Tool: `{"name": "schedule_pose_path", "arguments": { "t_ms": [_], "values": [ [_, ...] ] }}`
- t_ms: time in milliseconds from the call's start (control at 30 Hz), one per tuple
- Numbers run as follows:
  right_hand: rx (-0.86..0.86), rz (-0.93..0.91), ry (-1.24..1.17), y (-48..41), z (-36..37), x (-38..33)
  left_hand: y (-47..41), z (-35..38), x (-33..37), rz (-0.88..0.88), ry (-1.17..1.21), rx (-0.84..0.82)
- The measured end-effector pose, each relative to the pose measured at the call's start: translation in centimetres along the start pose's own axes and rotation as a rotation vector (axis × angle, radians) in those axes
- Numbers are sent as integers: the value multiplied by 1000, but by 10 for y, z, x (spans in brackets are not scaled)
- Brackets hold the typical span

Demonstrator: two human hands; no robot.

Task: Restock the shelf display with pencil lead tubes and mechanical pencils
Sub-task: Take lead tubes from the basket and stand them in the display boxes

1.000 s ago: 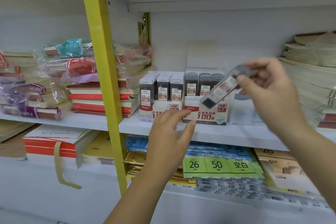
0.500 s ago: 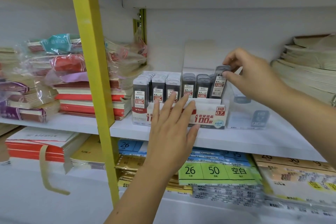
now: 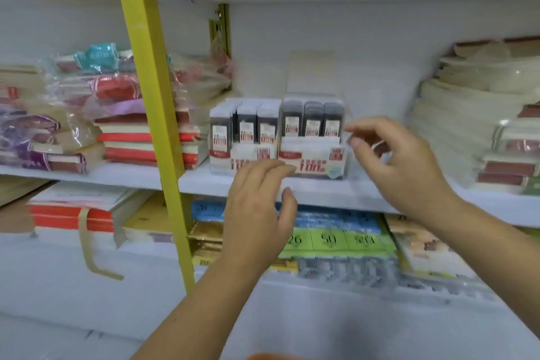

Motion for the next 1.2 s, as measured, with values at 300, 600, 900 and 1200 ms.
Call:
{"name": "schedule_pose_path", "arguments": {
  "t_ms": [300,600,900,1200],
  "values": [
    [-732,797,-98,284,133,106,242,60,-85,-547,9,-953],
    [-975,925,219,458,211,159,425,93,-135,-1061,7,-1169],
    [-1090,841,449,503,233,195,461,127,-142,-1286,-86,-936],
    [-959,970,158,501,236,200,492,155,-131,-1516,-124,-773]
  ]
}}
Point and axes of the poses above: each hand's wrist, its own y-axis away from the middle knuckle, its own z-axis out of the palm, x = y × z, the point moved 5 cm from there along -y, towards the middle knuckle, and after that the axes turned 3 degrees about x, right-handed, at the moved point
